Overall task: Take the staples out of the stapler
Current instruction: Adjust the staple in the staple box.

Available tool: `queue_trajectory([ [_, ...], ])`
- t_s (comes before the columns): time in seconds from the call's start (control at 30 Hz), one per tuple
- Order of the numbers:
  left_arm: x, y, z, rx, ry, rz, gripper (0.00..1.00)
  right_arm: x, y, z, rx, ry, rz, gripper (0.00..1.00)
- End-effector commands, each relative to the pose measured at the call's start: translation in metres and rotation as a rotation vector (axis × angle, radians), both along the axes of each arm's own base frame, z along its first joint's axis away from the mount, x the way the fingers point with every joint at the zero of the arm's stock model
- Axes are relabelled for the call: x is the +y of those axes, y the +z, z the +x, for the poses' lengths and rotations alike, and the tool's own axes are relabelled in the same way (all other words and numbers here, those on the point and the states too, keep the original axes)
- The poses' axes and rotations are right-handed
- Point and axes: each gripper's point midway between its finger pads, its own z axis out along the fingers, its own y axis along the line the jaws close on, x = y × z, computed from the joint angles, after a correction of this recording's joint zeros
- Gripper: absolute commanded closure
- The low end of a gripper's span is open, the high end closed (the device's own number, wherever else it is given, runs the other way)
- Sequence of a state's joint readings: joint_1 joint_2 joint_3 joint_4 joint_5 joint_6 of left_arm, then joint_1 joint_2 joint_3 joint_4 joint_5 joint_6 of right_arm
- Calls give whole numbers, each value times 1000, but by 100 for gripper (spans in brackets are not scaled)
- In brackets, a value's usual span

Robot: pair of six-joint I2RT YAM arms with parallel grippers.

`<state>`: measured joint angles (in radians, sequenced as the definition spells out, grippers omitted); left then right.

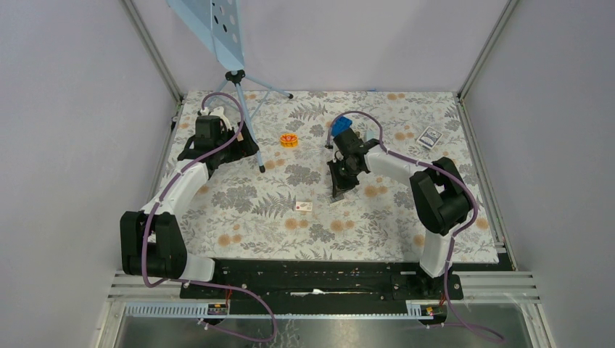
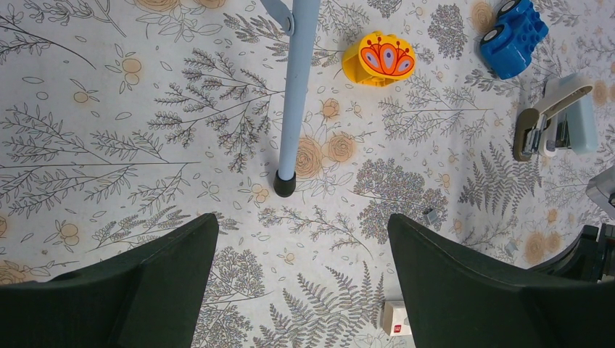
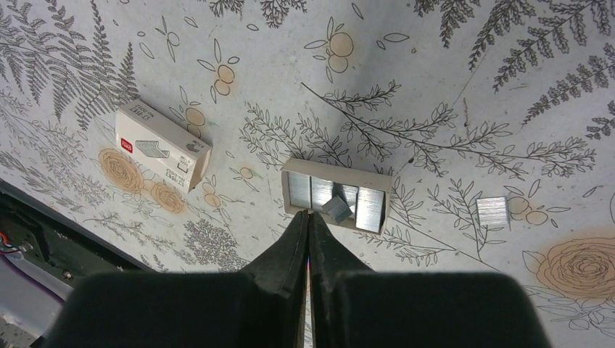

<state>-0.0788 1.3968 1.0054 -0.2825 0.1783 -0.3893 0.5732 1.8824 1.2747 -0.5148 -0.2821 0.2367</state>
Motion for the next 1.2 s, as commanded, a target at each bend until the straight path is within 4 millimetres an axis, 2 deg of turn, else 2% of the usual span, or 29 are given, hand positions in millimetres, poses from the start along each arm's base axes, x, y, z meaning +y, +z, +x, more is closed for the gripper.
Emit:
queue_trajectory([
  [0.0, -2, 10, 8, -51, -17, -4, 9, 4, 31, 8, -45, -9, 45, 96],
  [0.23, -3, 9, 7, -49, -17, -6, 9, -1, 29, 8, -49, -13, 18, 95],
  [0.33, -3, 10, 7, -50, -20, -8, 9, -6, 25, 11, -58, -28, -13, 80],
  [0.47, -3, 9, 8, -49, -19, -8, 9, -4, 23, 14, -62, -38, -14, 72],
  [1.17, -4, 9, 8, -49, -21, -11, 9, 4, 0, 12, 11, -24, 9, 79],
])
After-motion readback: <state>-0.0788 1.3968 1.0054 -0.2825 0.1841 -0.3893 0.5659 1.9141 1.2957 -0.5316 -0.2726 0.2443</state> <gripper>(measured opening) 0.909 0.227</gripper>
